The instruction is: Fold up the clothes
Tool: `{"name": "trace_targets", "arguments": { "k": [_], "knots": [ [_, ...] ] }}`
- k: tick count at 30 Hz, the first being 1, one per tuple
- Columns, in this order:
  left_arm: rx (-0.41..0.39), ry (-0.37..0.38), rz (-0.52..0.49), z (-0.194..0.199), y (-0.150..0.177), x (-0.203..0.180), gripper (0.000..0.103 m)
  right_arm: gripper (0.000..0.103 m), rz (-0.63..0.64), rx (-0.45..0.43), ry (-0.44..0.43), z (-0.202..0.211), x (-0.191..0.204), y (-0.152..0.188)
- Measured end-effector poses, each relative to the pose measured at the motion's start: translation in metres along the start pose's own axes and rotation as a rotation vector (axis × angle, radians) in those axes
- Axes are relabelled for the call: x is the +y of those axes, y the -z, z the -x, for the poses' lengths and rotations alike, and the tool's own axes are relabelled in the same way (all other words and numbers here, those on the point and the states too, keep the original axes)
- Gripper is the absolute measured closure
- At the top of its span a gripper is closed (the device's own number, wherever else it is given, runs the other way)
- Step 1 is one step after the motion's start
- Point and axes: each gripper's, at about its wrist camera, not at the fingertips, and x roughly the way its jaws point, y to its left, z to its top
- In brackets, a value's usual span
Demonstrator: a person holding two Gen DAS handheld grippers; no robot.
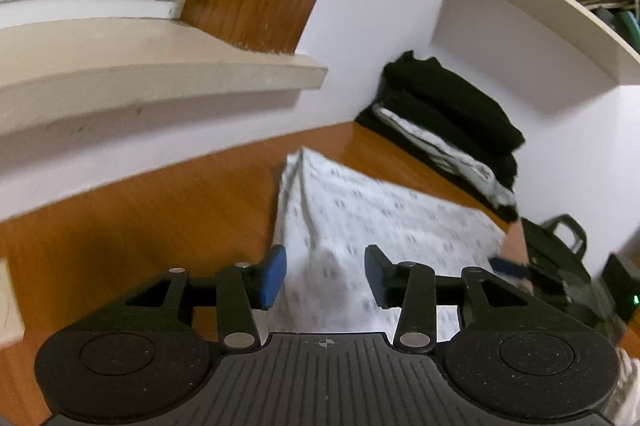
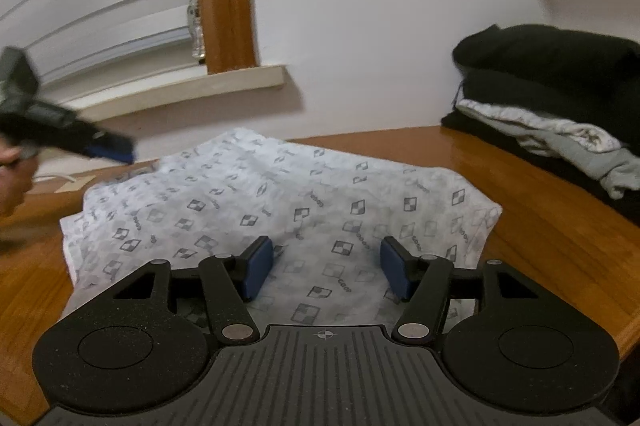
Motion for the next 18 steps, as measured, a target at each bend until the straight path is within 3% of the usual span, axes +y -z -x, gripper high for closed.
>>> {"name": "trace_targets", "arguments": {
  "k": [4, 8, 12, 14, 18],
  "knots": [
    [0.029, -0.003, 0.0, 0.002, 0.017, 0.0, 0.057, 0.043, -0.014, -0.044, 0.011, 0.014, 0.012, -0.003],
    [0.068, -0.029, -0.052, -0.003, 0.028, -0.003, 0.065, 0.043, -0.017, -0.062, -0.062, 0.026, 0.031, -0.007],
    [0.09, -0.043, -0.074, 0.002, 0.031, -0.002, 0.066, 0.043, 0.041, -0.016, -0.113, 0.032, 0.05, 0.0],
    [0.1, -0.047, -0.085, 0.006, 0.035, -0.002, 0.066, 0.043, 0.073, 0.023, -0.08, 0.03, 0.055, 0.005],
    [0.111, -0.024, -0.067, 0.015, 0.038, 0.002, 0.062, 0.043, 0.005, 0.032, -0.083, 0.036, 0.04, 0.004]
  ]
}}
